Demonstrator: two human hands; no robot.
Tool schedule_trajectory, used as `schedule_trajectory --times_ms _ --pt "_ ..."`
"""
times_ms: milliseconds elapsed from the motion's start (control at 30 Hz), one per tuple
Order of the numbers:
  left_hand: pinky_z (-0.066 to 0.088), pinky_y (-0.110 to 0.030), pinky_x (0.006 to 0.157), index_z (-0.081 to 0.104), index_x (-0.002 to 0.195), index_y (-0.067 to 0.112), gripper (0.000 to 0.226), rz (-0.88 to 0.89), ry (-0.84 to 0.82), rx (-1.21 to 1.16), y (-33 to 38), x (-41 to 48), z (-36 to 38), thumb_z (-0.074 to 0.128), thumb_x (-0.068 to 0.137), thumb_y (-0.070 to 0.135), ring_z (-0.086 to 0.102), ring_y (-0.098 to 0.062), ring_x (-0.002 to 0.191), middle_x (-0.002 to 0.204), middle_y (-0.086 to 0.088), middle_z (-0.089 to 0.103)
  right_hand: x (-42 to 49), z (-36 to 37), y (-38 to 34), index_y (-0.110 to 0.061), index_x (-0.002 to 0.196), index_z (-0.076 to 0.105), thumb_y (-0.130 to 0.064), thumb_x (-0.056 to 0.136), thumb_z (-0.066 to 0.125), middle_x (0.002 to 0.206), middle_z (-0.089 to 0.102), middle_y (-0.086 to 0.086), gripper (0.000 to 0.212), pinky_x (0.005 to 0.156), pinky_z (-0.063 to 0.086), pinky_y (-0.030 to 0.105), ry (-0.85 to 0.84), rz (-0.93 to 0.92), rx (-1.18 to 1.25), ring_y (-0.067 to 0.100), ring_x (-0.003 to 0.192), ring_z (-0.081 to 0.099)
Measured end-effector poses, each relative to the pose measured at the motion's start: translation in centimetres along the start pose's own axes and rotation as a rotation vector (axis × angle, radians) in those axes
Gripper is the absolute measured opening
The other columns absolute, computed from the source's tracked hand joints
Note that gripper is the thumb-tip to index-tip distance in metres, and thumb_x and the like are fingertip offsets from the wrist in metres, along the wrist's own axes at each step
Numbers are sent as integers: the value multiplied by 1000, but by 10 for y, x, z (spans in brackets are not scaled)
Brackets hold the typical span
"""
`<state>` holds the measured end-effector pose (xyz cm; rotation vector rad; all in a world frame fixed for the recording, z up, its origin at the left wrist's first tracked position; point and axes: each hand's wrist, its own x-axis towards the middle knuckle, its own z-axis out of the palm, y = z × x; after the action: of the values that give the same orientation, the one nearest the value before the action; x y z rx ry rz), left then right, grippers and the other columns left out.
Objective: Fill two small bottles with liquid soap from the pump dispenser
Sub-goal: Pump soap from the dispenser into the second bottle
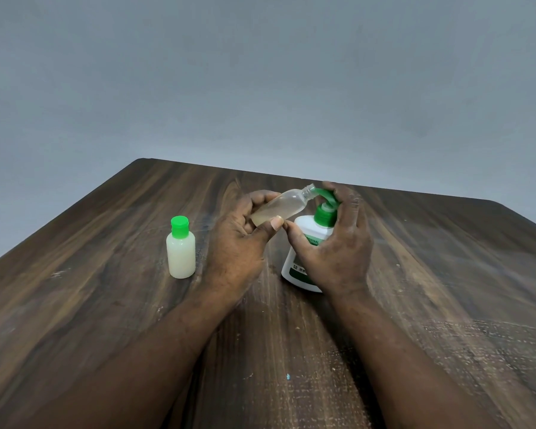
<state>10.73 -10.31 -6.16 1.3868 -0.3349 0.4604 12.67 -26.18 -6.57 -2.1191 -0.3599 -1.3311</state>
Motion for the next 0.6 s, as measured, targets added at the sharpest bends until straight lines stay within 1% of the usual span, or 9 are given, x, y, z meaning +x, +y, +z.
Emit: schedule_trajectory --times_ms 67,200,233,367,467,533,600 --pt "57 -35 98 68 119 25 34 0 0 -9 1 0 0 68 96 0 68 -11 115 117 7 73 0 1 -1 -22 138 47 -51 75 88 125 65 3 81 87 57 37 13 0 9 18 108 62" --pt "56 -26 92 68 119 23 34 -2 -2 -8 2 0 -1 67 96 -1 68 -6 113 116 11 73 0 1 0 -24 134 47 -52 75 88 122 65 3 77 84 58 40 20 0 -4 18 105 62" --pt "56 -27 93 68 120 22 33 -3 -3 -12 2 0 -1 67 96 -2 68 -7 113 116 10 73 -1 1 0 -23 135 47 -52 75 88 122 65 3 77 85 58 41 21 0 -5 18 106 62" --pt "57 -37 101 68 120 21 32 -2 -15 -3 2 0 -1 67 97 -1 68 -11 114 117 6 73 -1 1 1 -20 138 49 -54 76 87 125 65 4 80 87 57 39 9 5 -10 20 108 62" --pt "57 -44 102 68 121 24 32 3 -14 18 0 0 -1 67 97 2 68 -13 116 118 6 72 0 -1 1 -16 140 52 -52 75 89 128 64 4 84 88 58 41 -14 14 3 21 110 63" --pt "57 -47 101 68 120 26 33 7 -12 16 0 0 -1 67 97 3 67 -14 117 120 6 72 0 -2 0 -15 141 51 -51 75 89 129 63 5 85 90 56 37 -11 9 -5 21 112 62" --pt "57 -46 101 69 119 26 33 9 -5 6 1 0 0 67 97 2 68 -14 116 119 5 72 0 -1 0 -13 140 53 -52 75 88 127 63 5 83 89 55 35 -2 12 -9 21 111 61"
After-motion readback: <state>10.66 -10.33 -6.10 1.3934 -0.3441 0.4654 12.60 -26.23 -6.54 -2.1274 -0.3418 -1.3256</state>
